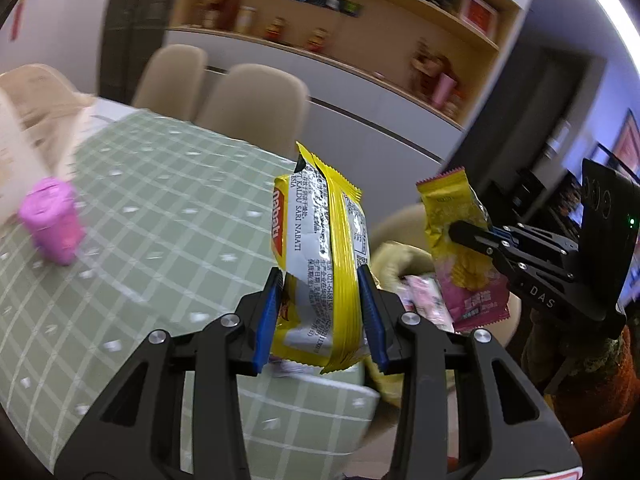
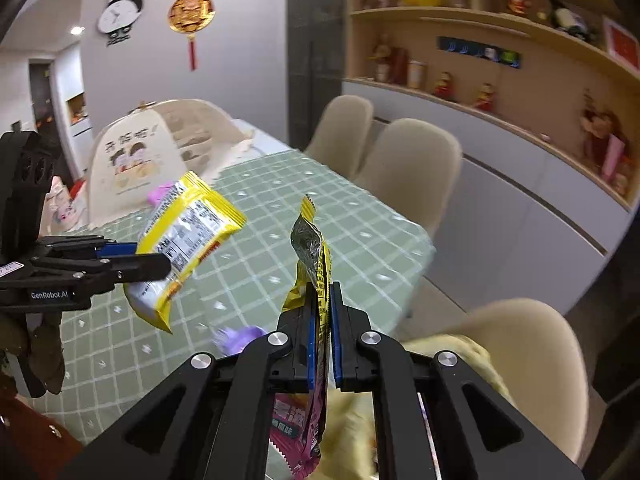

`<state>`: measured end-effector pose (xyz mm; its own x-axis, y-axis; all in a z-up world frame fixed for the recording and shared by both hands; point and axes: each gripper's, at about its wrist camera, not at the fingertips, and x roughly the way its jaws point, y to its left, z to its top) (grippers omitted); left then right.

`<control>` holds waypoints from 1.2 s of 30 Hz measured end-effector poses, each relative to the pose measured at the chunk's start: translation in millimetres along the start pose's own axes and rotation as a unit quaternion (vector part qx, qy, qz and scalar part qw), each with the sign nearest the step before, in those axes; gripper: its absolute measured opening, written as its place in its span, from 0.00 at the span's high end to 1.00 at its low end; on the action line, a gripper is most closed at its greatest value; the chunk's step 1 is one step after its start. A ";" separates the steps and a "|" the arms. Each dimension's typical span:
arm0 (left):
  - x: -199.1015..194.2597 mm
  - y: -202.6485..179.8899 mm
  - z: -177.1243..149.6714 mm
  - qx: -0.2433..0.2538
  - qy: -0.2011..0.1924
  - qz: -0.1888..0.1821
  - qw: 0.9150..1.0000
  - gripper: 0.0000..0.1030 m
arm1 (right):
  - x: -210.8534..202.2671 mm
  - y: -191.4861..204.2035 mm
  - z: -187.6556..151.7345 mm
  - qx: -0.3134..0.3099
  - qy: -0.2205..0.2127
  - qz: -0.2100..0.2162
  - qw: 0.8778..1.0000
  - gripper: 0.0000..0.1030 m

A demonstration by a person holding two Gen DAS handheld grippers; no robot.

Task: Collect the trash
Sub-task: 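Open the left gripper over the bag while the right gripper releases the chips bag inside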

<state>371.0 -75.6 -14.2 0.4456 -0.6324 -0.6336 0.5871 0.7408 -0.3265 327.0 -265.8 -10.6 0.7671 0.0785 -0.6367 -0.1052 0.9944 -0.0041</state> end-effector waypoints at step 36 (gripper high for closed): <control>109.1 -55.2 3.1 -0.038 0.032 0.015 0.999 0.09 | 112.5 -144.1 -107.0 0.137 0.176 0.076 0.972 0.92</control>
<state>389.4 -186.2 -63.1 0.4159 -0.5956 -0.6872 0.5201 0.7757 -0.3576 360.8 -407.7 -164.1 0.4868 0.2440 -0.8388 0.0090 0.9587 0.2842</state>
